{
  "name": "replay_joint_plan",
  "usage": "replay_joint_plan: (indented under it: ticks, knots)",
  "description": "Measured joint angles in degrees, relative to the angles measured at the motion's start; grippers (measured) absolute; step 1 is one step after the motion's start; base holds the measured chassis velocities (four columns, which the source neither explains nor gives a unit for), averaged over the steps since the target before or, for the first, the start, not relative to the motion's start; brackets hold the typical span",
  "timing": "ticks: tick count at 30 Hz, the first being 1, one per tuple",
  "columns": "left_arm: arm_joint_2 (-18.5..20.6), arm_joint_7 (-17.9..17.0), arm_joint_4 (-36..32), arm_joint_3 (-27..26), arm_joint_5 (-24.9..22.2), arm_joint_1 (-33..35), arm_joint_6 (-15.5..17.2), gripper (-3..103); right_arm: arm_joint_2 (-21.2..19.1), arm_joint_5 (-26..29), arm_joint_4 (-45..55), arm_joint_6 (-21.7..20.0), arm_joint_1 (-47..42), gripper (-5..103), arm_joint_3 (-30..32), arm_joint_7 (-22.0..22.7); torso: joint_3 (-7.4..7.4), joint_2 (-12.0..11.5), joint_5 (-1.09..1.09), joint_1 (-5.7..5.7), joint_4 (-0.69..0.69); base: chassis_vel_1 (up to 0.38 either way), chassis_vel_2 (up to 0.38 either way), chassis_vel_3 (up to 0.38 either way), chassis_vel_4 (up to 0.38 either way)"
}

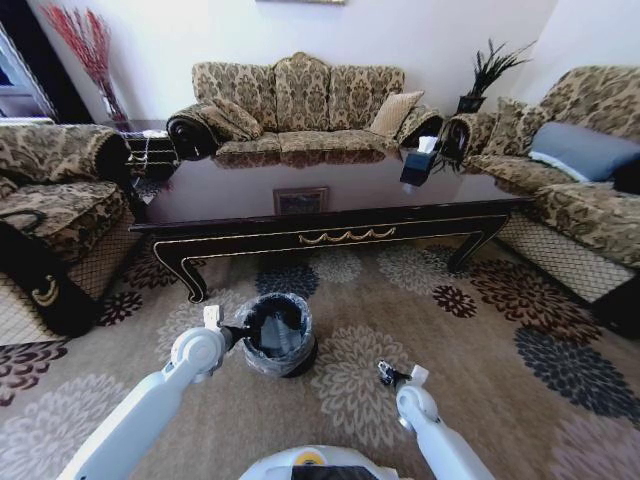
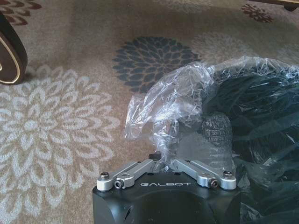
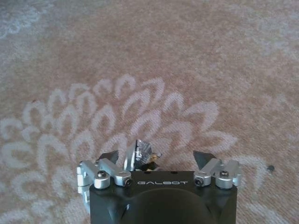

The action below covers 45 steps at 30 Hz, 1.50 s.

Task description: Move to the front of the table and pick up the trash from the floor, then place it into the trash bin.

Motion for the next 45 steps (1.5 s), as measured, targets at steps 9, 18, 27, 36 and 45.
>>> replay_joint_plan:
  ticks: [9, 18, 27, 36, 45]
  knots:
    - [0.63, -0.11, -0.31, -0.16, -0.01, 0.2, 0.0, 0, -0.02, 0.32, -0.35, -0.19, 0.1, 56, 0.33, -0.42, 0.0, 0.0, 0.01, 0.0, 0.01, 0.0, 0.0, 0.0, 0.0]
    - [0.47, -0.22, -0.35, 0.12, 0.41, 0.46, 0.0, 0, -1.11, 0.39, -0.3, -0.24, -0.04, 32, 0.8, -0.49, 0.0, 0.0, 0.0, 0.0, 0.0, 0.0, 0.0, 0.0, 0.0]
    - [-0.08, -0.4, -0.96, 0.99, 0.34, 0.38, 0.0, 0, -2.46, 0.42, 5.08, -0.24, -3.41, 29, 2.47, 0.21, 0.0, 0.0, 0.02, 0.0, 0.01, 0.0, 0.0, 0.0, 0.0]
    - [-1.48, -0.87, -1.6, 4.4, -0.15, -0.61, 0.0, 0, -8.37, 0.38, 23.6, -0.41, -10.44, 21, 7.53, 1.63, -0.01, 0.01, 0.0, 0.0, 0.01, 0.0, 0.0, 0.0, 0.0]
    - [-3.22, -1.67, -0.08, 11.06, -0.19, -5.08, 0.0, 0, -11.16, -0.18, 42.16, -0.73, -18.1, 21, 11.53, 1.63, -0.01, 0.01, -0.01, 0.0, 0.0, 0.0, 0.0, 0.0, 0.0]
